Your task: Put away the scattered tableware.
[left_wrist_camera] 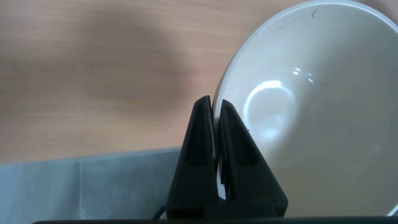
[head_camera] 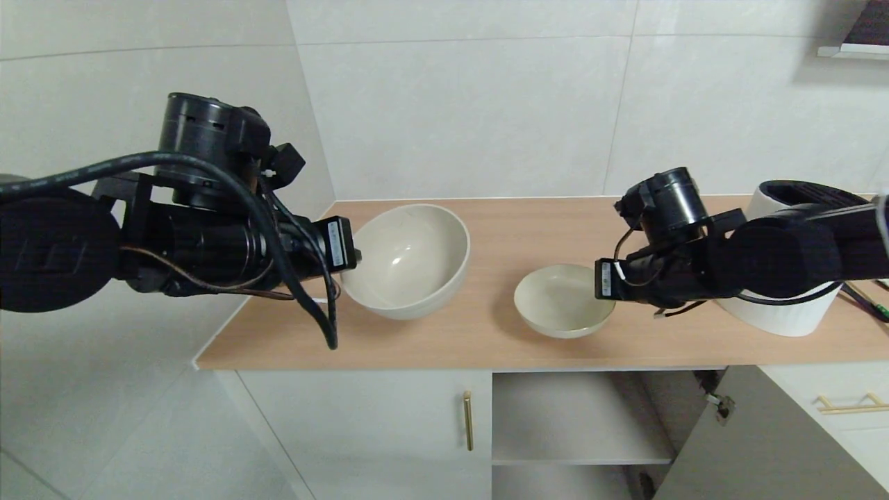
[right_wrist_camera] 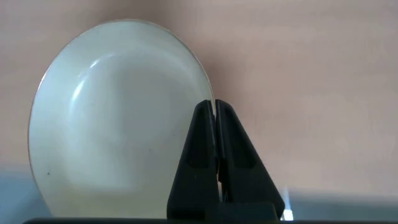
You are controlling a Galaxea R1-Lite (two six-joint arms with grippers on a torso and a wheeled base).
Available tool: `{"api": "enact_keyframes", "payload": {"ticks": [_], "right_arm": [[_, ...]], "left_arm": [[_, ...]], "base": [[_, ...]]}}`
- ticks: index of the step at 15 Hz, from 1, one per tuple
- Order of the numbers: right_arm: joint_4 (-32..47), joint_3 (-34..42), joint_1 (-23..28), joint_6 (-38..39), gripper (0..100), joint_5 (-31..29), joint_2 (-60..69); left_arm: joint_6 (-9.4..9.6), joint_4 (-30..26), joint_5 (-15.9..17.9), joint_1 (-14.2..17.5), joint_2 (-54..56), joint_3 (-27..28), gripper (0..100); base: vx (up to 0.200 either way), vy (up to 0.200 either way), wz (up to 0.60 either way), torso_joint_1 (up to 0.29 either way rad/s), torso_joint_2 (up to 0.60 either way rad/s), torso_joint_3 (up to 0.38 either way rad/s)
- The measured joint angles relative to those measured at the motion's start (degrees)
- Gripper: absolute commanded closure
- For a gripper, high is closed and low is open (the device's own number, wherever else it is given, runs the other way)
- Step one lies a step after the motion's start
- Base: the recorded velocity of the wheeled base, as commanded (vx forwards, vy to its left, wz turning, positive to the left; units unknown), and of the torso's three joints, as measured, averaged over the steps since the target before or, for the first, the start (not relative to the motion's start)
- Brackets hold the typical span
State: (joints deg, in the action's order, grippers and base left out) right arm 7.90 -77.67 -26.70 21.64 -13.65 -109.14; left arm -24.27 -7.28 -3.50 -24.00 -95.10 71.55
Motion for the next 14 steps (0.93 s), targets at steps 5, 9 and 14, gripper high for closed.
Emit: {"api": "enact_keyframes", "payload": {"ticks": [5,9,14], "right_arm": [[2.72,8.27,-1.41,2.01,100,3.45,11.22],[2.61,15.04,-2.71,2.17,100,1.94,18.08],[1.82,17.51,-2.85,1.97,100,1.51,21.00]], "left_arm": [[0.33,-0.05,0.20,-2.01,5.17,-8.84,100],[0.30,-0.02,0.11,-2.56,6.75,-11.00,100],[0.30,0.02,0.13,-3.34,6.10,-11.54,100]], "base": [[-0.040,0.000,0.00,0.000,0.00,0.000],[-0.200,0.000,0.00,0.001,0.00,0.005],[-0.040,0.000,0.00,-0.002,0.00,0.002]]}}
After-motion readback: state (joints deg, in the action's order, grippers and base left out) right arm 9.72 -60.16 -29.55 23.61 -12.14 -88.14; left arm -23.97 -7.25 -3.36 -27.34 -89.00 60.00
